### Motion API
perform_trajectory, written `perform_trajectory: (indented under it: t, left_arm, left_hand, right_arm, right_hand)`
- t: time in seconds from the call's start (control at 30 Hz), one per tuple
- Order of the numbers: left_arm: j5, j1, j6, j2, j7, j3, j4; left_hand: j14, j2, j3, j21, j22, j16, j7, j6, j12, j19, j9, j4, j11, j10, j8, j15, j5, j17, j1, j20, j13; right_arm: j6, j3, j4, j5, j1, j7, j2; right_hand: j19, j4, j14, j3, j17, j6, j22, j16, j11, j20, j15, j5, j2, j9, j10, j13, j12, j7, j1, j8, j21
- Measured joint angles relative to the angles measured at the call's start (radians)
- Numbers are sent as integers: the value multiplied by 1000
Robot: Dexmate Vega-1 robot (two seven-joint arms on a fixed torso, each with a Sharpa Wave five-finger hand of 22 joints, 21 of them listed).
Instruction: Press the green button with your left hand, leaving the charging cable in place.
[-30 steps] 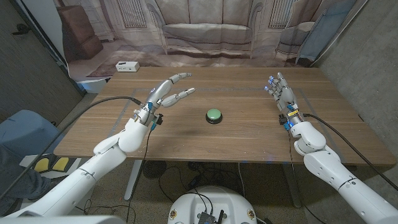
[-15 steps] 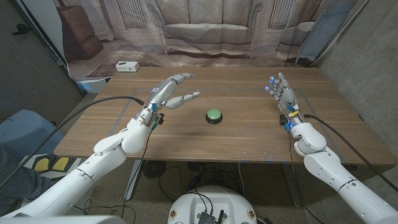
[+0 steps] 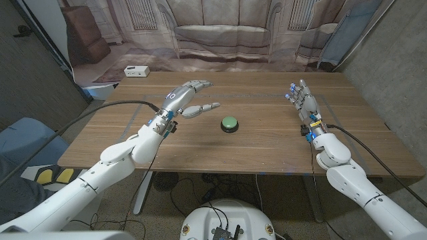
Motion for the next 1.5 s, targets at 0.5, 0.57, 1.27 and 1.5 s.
perform_trajectory:
  t: [0.5,0.57,1.27,1.5]
  left_arm:
    - [46,-30,107,47,-87,47,-64]
    - [50,-36,119,51,-102,53,-70]
    - [77,-108,185,92,-250,121,-127]
    - [87,-125,191,96,-311,137,-133]
  left_hand:
    - [7,-5,-8,-7,0,0,5,16,0,5,0,8,11,11,0,7,4,5,-5,5,0]
    - [7,-5,-8,-9,0,-2,5,16,0,8,0,8,11,11,0,7,4,5,-5,8,0]
    - [34,4,-15,-18,0,-5,7,39,0,21,0,15,13,34,0,12,4,5,-15,15,0]
    - [34,4,-17,-18,0,-5,11,46,0,21,0,17,13,34,0,12,4,5,-15,15,0]
  right_arm:
    - [-2,8,-12,4,-12,-2,-6]
    - [-3,9,-12,5,-13,-2,-6]
    - [-5,11,-9,9,-16,-3,-4]
    - [-4,11,-6,9,-17,-3,-2]
  right_hand:
    - [0,0,0,0,0,4,0,0,0,0,0,0,0,0,0,0,-5,4,0,0,-4]
    - [0,0,0,0,0,4,0,0,0,0,0,0,0,0,0,0,-5,4,0,0,-4]
    - [0,0,0,0,-5,7,0,0,0,0,0,0,5,0,0,0,-5,0,5,0,-4]
    - [0,0,0,0,-5,7,0,0,0,0,0,0,5,0,0,0,-5,0,5,0,-4]
